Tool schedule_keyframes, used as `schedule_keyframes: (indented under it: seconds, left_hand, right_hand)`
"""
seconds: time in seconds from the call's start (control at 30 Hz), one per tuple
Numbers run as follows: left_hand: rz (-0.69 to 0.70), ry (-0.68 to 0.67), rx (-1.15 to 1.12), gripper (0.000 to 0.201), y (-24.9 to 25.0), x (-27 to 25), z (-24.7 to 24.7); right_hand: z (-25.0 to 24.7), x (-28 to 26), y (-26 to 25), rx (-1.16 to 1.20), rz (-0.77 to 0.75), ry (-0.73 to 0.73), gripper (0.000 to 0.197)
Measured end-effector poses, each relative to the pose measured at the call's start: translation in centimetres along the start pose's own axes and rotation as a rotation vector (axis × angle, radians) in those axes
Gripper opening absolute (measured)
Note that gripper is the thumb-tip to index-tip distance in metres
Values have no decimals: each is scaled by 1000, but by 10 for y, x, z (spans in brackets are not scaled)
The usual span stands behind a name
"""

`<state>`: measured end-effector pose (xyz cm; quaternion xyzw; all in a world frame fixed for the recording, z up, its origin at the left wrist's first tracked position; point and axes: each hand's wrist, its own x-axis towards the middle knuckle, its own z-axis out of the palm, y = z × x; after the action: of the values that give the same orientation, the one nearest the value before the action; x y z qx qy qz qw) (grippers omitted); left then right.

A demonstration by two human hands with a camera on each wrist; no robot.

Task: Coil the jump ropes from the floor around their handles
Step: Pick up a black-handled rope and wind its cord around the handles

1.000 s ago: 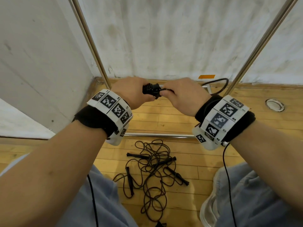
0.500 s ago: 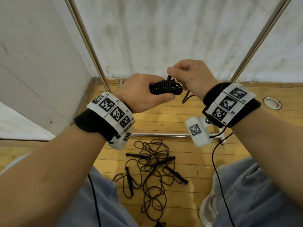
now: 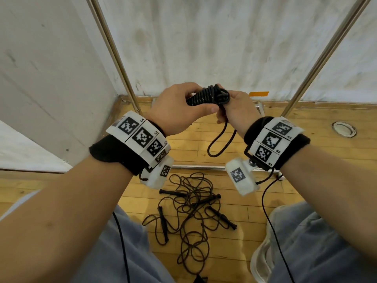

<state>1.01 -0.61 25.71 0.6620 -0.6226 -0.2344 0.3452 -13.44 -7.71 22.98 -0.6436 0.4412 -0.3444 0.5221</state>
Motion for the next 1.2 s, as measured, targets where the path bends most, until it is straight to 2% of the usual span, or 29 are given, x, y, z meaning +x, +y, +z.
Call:
schedule_keyframes:
  seconds: [0.13,0.23,0.33,0.4,0.47,0.53,0.6,0.67,0.73,0.8,0.97,1.03,1.1,1.2]
  left_hand:
    - [-59,148,29,37,-5,7,-1]
    - [-74,66,101,44,-8,8,2]
    - [-50,-48,190,38,-9,8,5]
    - [-67,-60,263,33,-11,8,1]
    - [-75,-56,323,36,-14,9,-2]
    - [-75,-74,309,38,-16,9,-2]
    - [-76,-79,260,39,-17,7,1]
    - [-68,-24,261,38,-18,8,3]
    - [-66,90,264,38,-17,9,4]
    - [-88,119,199,44,-17,10,5]
    - [-195,-141,-120,46,-17,13,3]
    - [-187,-207,-119,45,-17,11,0]
    - [-159,-226,-80,43,-17,10,-5]
    - [-110,-149,-21,41,-21,10,-11]
  right_hand:
    - [10,-12,0,-165,-133,-98,20]
    - [18,-15,1,-293,-154,-117,23]
    - [16,-14,1,-297,-138,-115,32]
    - [15,-15,1,-348,-137,-142,32]
    - [18,-17,1,-410,-130,-163,25]
    - [20,-16,-1,-436,-119,-180,17]
    - [21,-16,-4,-396,-86,-208,21]
    - [22,-17,-7,-343,-67,-216,26]
    - [25,-17,-9,-348,-91,-193,22]
    - [26,-15,-10,-348,-94,-166,17]
    - [24,-8,-10,-304,-42,-208,23]
    - [24,-8,-8,-307,-45,-215,27]
    - [23,-7,-9,-318,-52,-215,32]
    - [18,-5,-10,-329,-59,-210,34]
